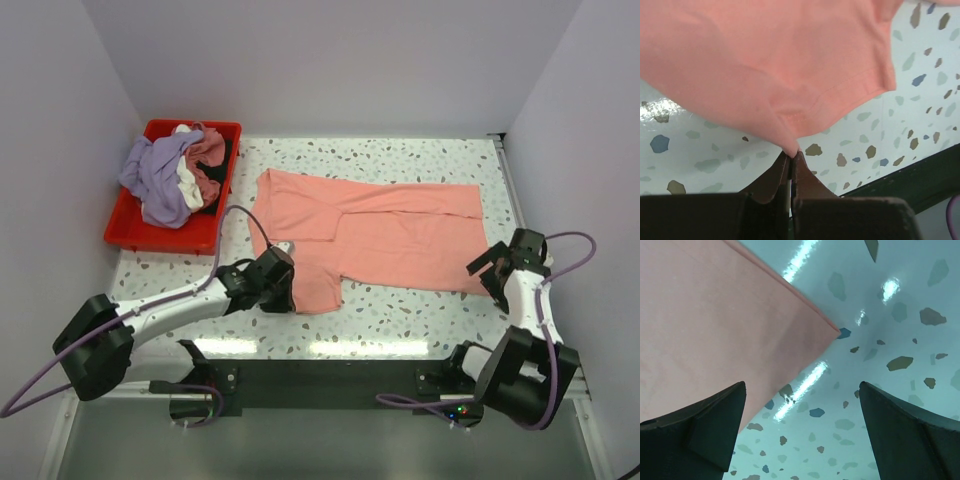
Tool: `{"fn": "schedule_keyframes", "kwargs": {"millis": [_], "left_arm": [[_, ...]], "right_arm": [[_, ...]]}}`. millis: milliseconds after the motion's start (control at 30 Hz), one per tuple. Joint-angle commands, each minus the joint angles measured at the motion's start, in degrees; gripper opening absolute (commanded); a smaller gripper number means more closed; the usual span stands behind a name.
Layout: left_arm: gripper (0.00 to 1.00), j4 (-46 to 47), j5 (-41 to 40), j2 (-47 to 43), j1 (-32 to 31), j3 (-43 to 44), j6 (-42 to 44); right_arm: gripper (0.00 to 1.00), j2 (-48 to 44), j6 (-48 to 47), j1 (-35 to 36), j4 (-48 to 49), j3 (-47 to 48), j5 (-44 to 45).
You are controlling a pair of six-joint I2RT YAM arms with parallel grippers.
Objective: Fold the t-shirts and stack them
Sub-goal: Fold the tshirt
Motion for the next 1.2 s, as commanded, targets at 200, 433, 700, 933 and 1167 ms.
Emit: {"fn": "schedule_keyframes", "kwargs": {"millis": [200, 433, 700, 933, 1167], "left_arm": [[0.0, -0.5, -1.3, -2.3, 0.3, 6.9, 4.2], [0.0, -0.8, -1.6, -3.8, 1.8, 7.0, 4.0], [0.0, 2.2, -1.6, -5.4, 4.5, 7.4, 2.8], [0.0, 6.0, 1.0, -6.2, 8.6, 7.9, 3.6], [0.0, 7.8, 2.8, -4.3, 10.7, 12.3, 5.8]], "right_arm": [[0.98, 3.4, 3.9, -7.6, 5.1, -2.9, -4.1], [0.74, 7.0, 6.3, -7.6, 10.9, -5.0, -3.2], [0.31, 10.5, 4.6, -7.6, 14.4, -5.5, -5.4], [0.0, 9.0, 3.1, -7.6, 14.8, -4.8, -6.8], [0.0, 7.2, 2.0, -7.4, 13.4, -1.6, -10.3]]}}
